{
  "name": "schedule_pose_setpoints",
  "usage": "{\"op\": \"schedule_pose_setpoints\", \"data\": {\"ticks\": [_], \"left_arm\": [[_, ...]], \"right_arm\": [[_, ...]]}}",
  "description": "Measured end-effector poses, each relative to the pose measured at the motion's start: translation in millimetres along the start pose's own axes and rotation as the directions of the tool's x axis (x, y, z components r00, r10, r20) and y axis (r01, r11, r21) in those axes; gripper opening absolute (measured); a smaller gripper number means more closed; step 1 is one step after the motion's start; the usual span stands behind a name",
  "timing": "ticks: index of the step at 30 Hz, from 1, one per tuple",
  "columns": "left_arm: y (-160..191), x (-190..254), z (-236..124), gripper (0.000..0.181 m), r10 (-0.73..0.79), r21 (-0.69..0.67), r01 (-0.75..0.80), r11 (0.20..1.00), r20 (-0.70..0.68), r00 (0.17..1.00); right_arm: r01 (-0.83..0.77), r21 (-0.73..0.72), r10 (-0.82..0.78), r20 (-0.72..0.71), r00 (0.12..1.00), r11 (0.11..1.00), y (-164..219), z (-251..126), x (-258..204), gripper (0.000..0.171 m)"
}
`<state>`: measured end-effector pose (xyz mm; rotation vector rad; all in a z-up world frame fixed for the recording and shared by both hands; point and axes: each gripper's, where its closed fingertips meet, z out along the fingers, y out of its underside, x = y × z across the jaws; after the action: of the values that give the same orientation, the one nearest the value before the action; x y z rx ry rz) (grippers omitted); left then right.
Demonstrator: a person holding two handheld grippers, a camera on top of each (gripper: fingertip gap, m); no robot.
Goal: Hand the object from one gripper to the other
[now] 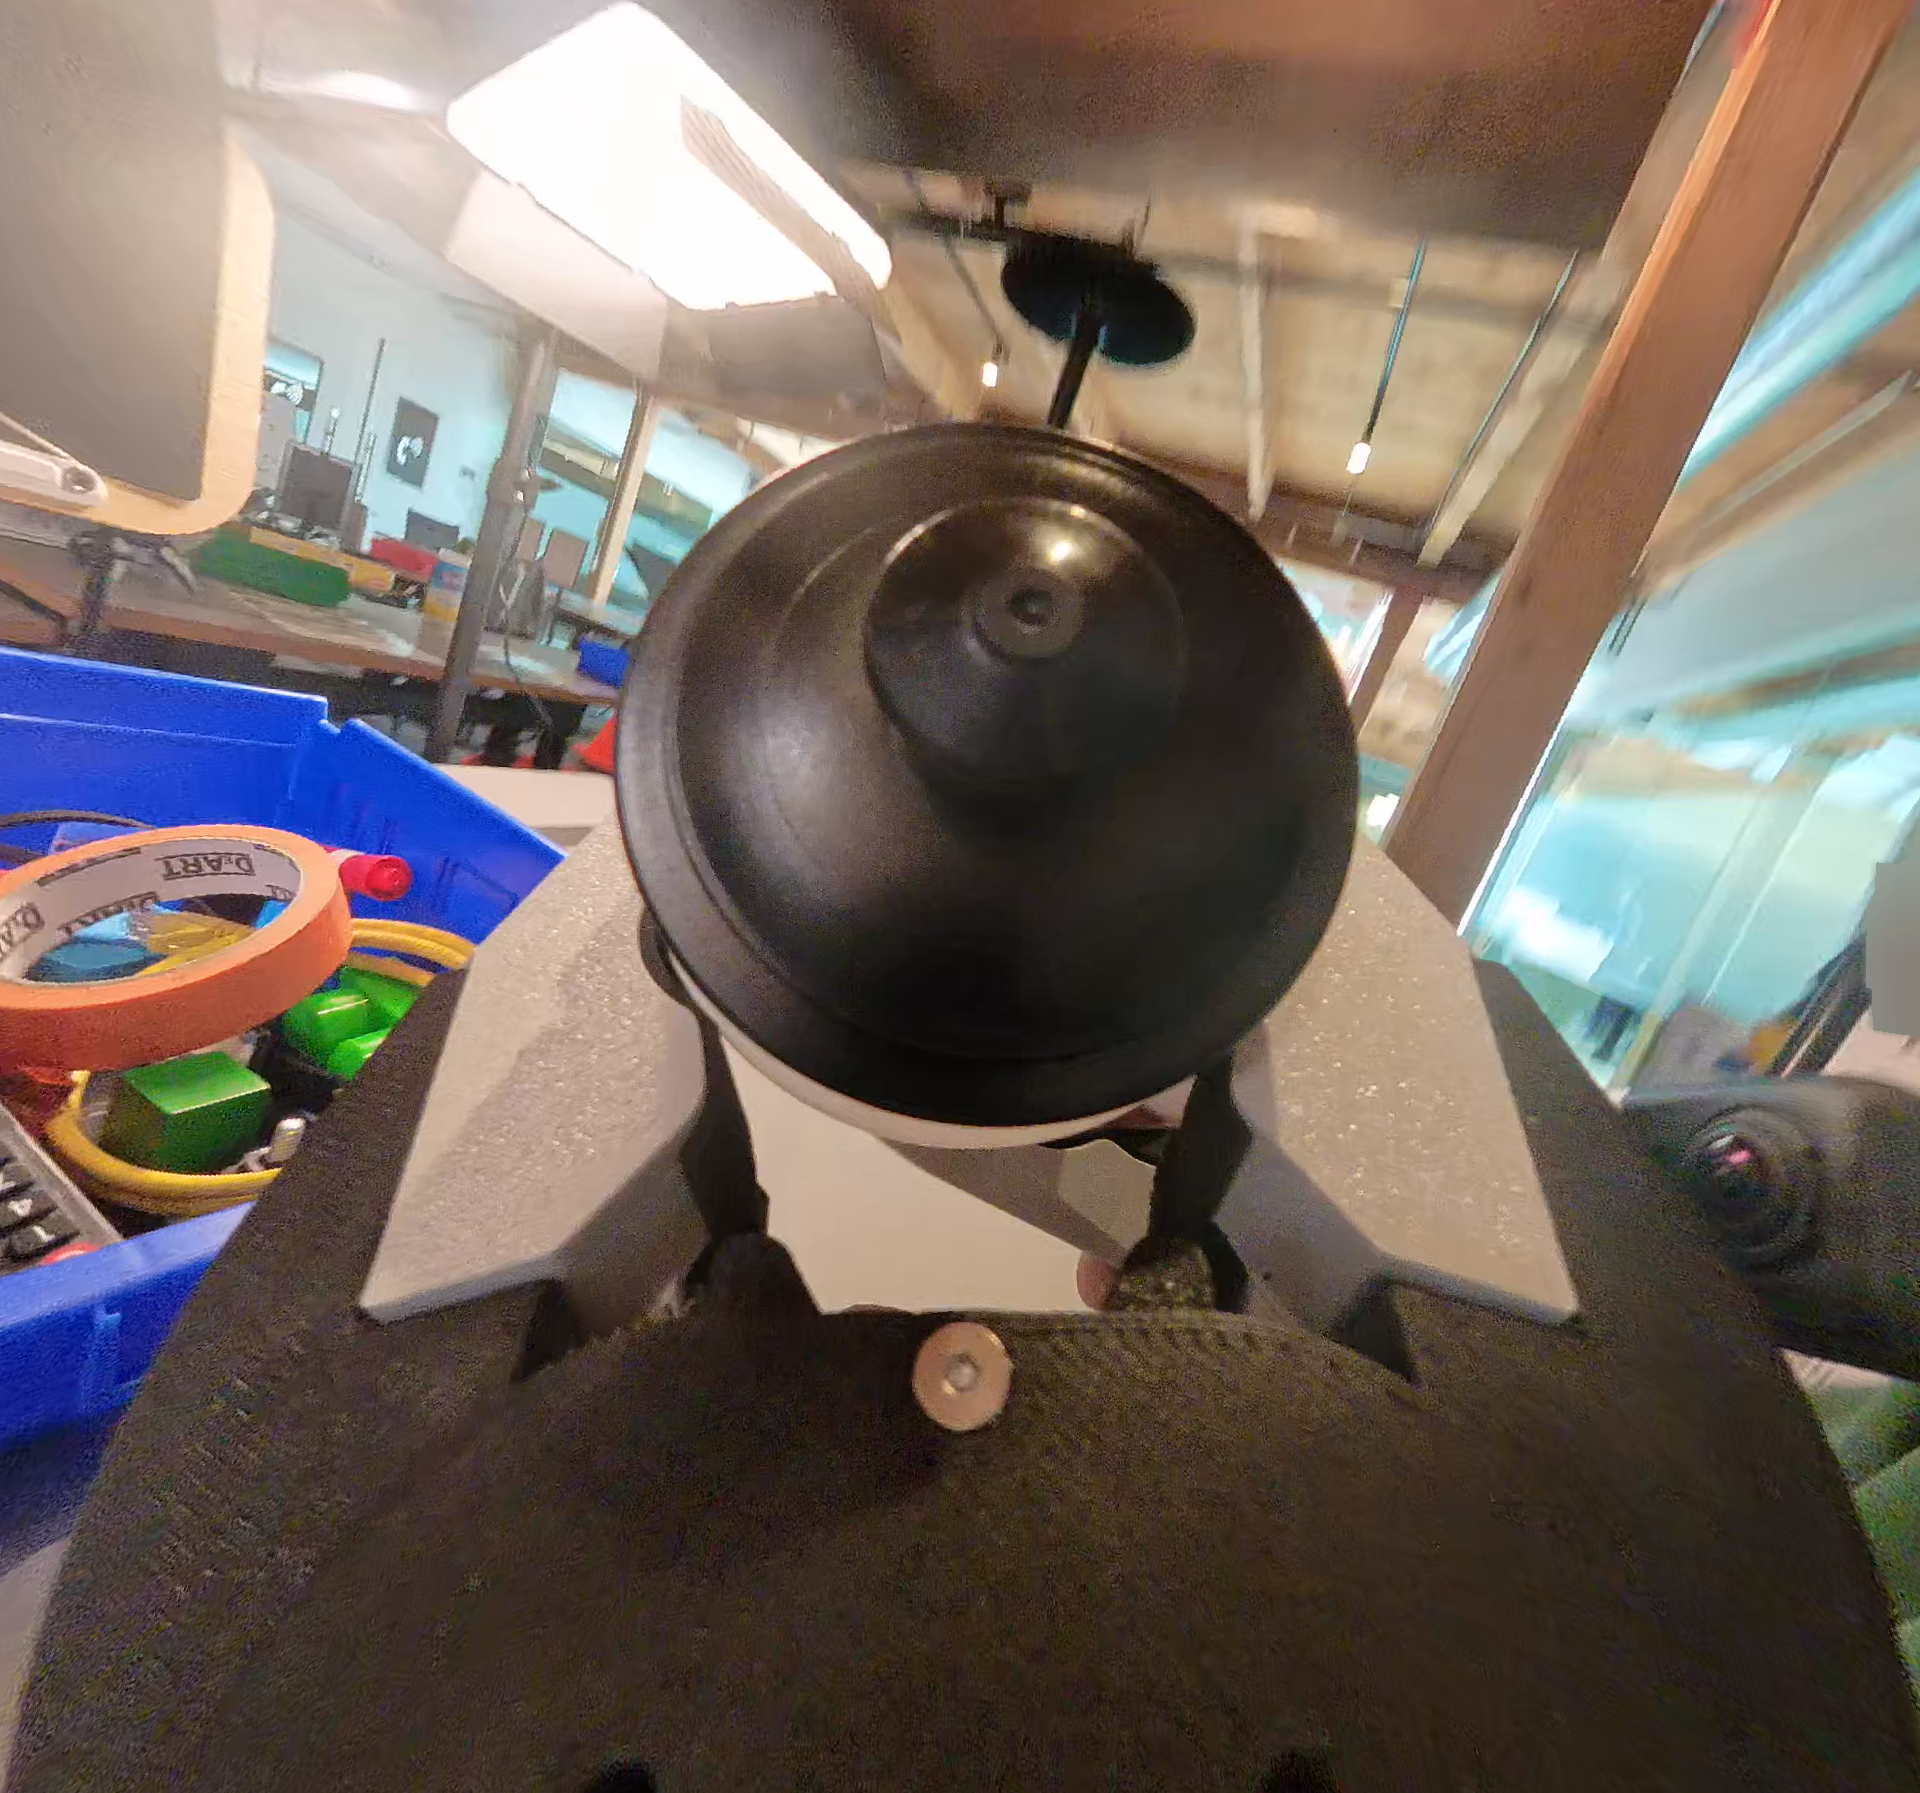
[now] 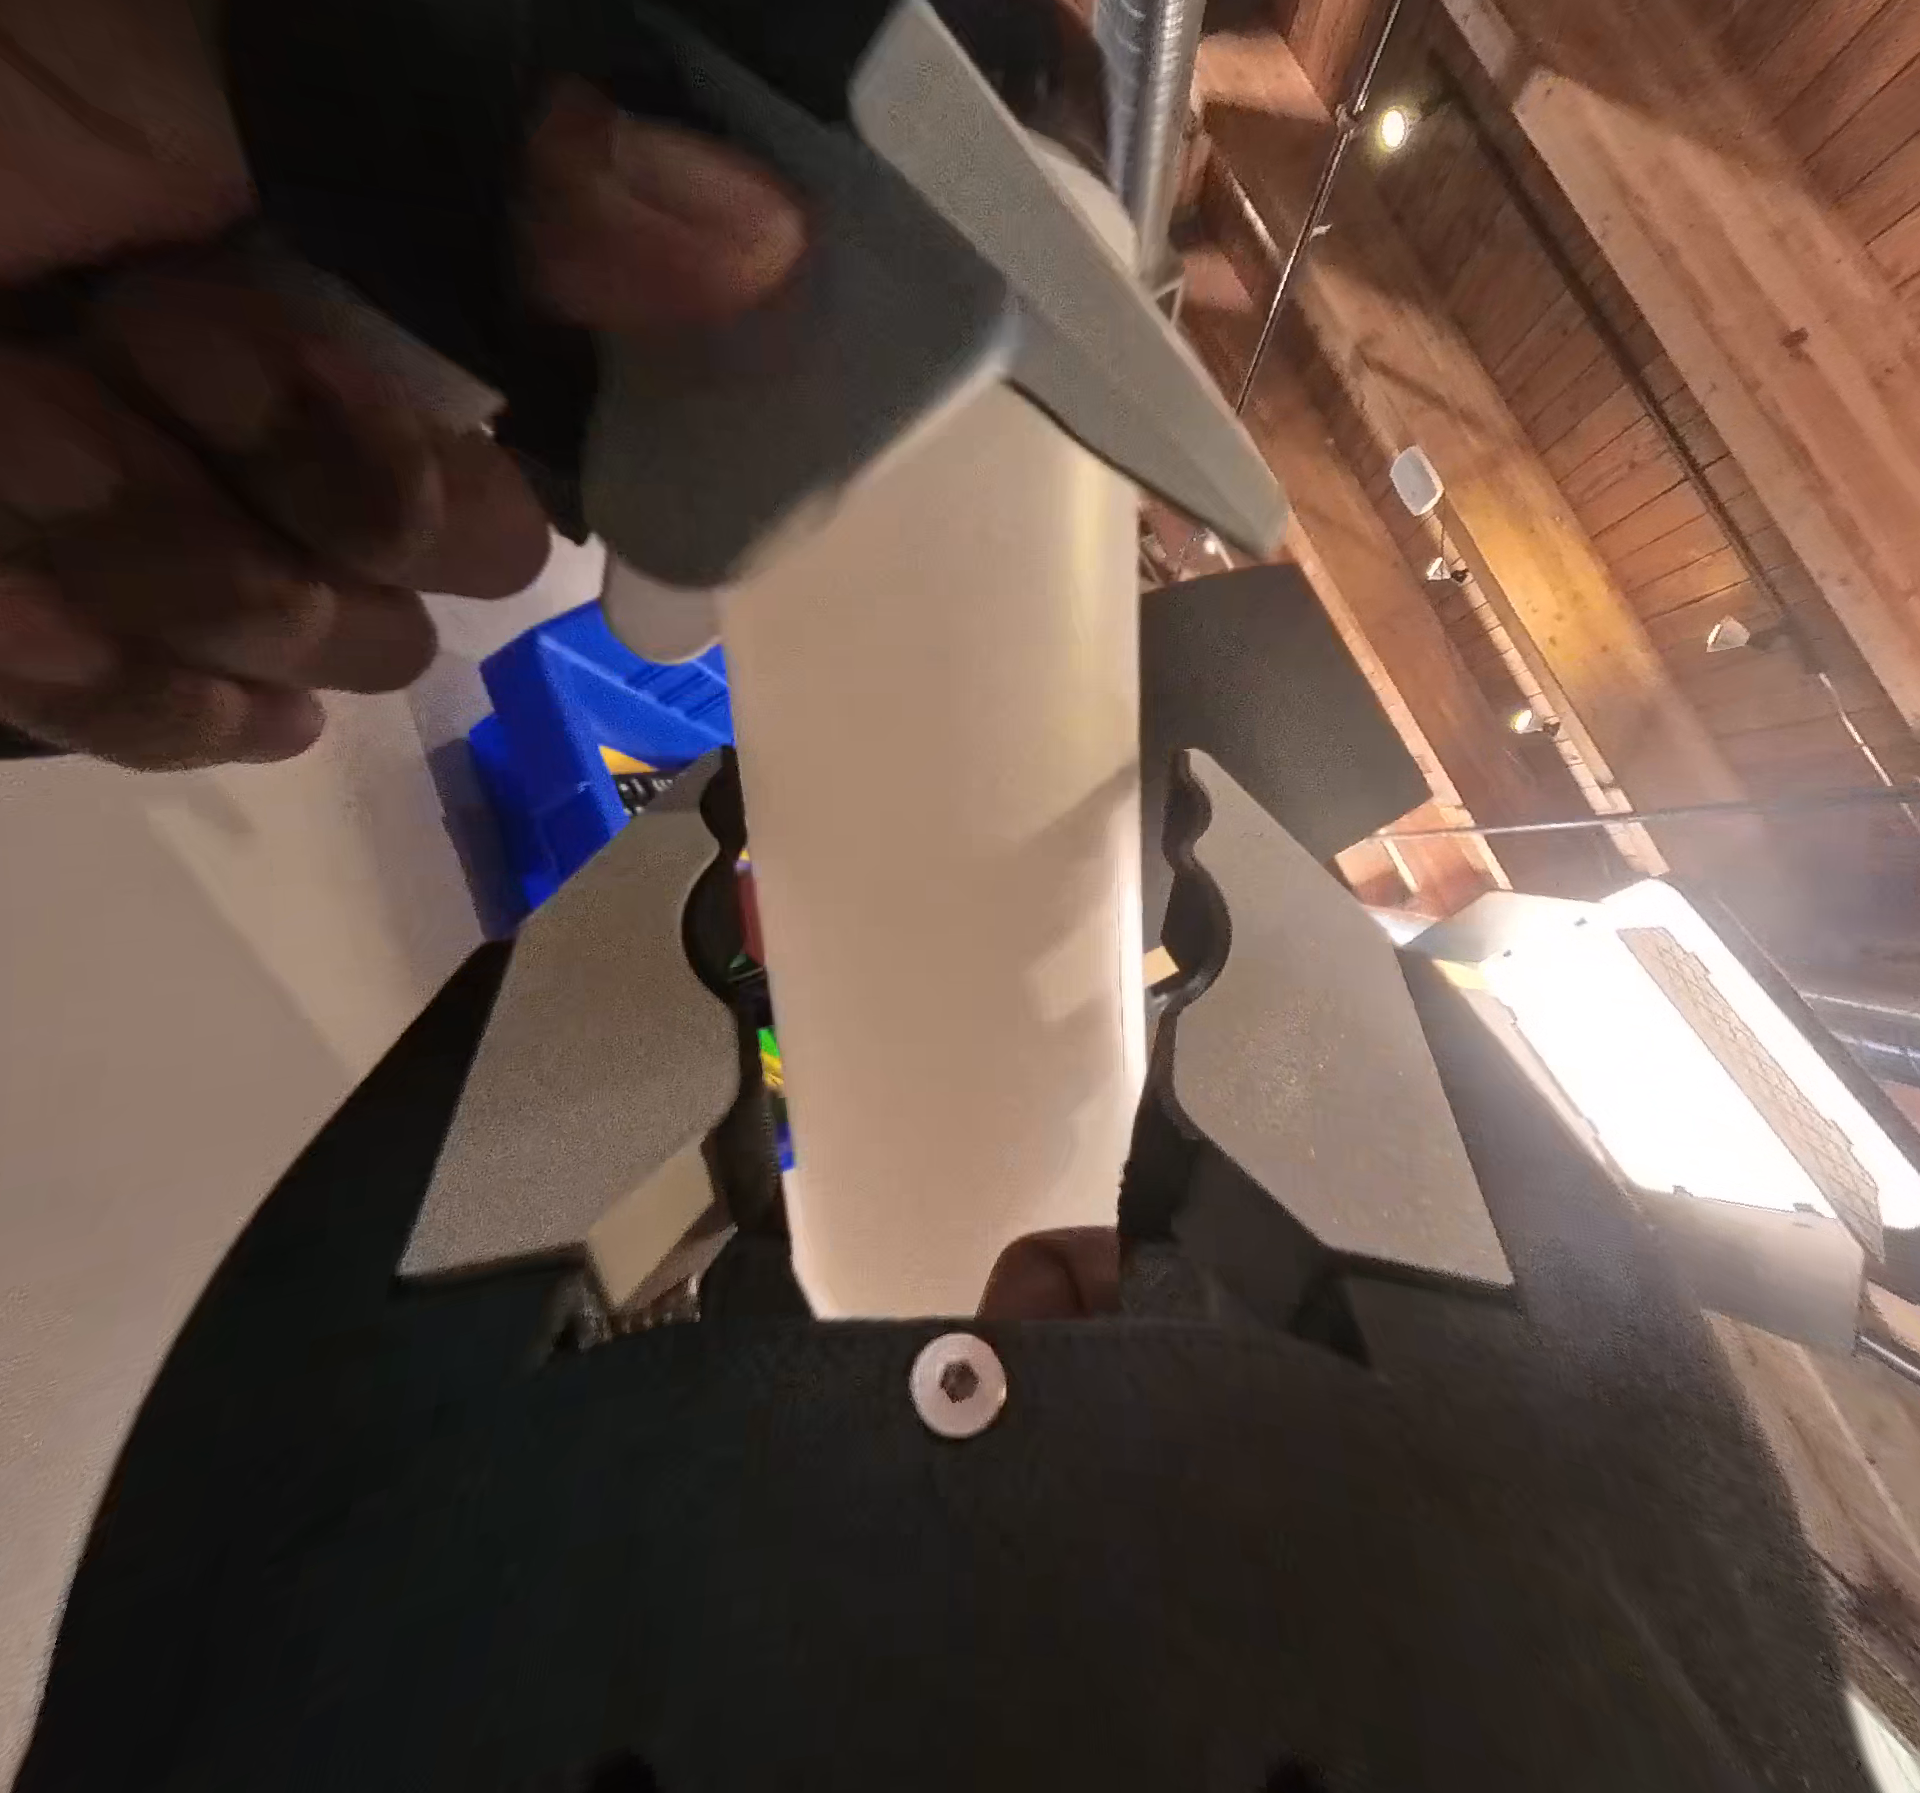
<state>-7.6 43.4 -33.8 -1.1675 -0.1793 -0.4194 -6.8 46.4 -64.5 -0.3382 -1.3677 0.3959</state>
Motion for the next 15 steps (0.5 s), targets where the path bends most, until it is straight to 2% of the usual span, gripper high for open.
{"op": "schedule_pose_setpoints", "data": {"ticks": [2,4,6,10,12,15], "left_arm": [[-19.5,-7.8,-12.1,0.104,-0.125,0.107,0.128,0.986,-0.039,0.991],[-29.2,-12.2,-20.8,0.104,-0.237,0.149,0.251,0.956,-0.108,0.966],[-29.9,-14.0,-23.4,0.104,-0.319,0.143,0.342,0.929,-0.162,0.934],[-25.1,-6.4,-21.0,0.104,-0.396,0.092,0.429,0.898,-0.250,0.883],[-29.9,-5.3,-23.8,0.105,-0.415,0.112,0.460,0.881,-0.286,0.864],[-42.9,-4.4,-32.4,0.105,-0.430,0.162,0.508,0.846,-0.355,0.830]], "right_arm": [[-0.083,0.043,0.083,0.007,0.997,0.996,0.4,-5.0,8.5,0.084],[-0.180,0.077,0.177,0.043,0.983,0.981,3.1,-8.6,14.6,0.093],[-0.248,0.126,0.240,0.076,0.968,0.960,2.4,-13.8,19.5,0.099],[-0.389,0.232,0.357,0.169,0.919,0.892,-6.2,-28.0,27.8,0.110],[-0.496,0.266,0.449,0.219,0.866,0.827,-7.1,-34.2,36.2,0.111],[-0.693,0.244,0.617,0.322,0.718,0.679,-2.5,-35.3,43.8,0.114]]}}
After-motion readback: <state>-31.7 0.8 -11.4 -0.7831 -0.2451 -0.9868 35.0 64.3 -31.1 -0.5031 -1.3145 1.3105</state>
